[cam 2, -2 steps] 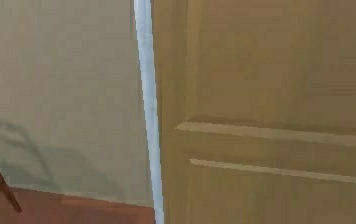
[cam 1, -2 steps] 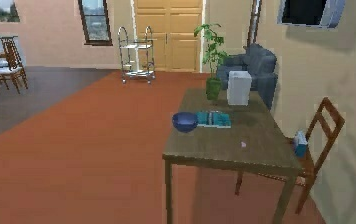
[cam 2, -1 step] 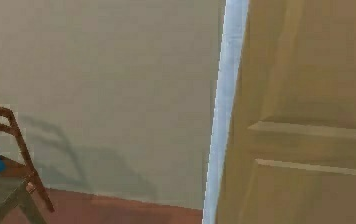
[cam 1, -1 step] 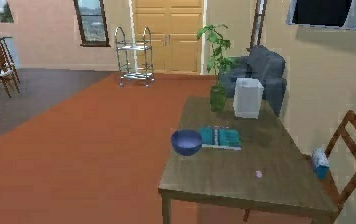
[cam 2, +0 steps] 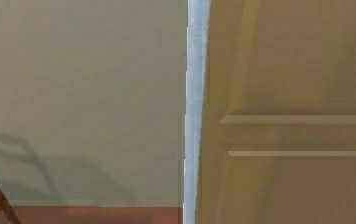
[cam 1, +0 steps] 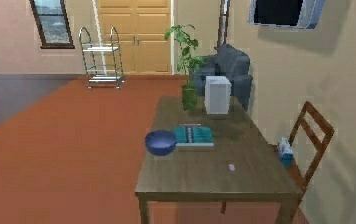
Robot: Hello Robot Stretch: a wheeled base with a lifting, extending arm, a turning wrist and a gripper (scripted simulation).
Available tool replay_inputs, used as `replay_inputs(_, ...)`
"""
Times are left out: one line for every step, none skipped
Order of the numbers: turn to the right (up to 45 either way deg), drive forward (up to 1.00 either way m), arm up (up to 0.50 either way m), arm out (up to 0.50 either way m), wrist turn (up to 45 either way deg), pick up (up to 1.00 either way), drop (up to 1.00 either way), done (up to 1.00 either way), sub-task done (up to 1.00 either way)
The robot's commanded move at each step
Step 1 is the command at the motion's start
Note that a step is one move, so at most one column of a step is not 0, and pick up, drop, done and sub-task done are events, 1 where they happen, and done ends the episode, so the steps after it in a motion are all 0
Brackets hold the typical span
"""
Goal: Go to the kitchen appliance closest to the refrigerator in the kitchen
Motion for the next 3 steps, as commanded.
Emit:
replay_inputs(0.0, 0.05, 0.0, 0.0, 0.0, 0.0, 0.0, 0.0, 0.0)
replay_inputs(-45.0, 0.0, 0.0, 0.0, 0.0, 0.0, 0.0, 0.0, 0.0)
replay_inputs(-21.0, 0.0, 0.0, 0.0, 0.0, 0.0, 0.0, 0.0, 0.0)
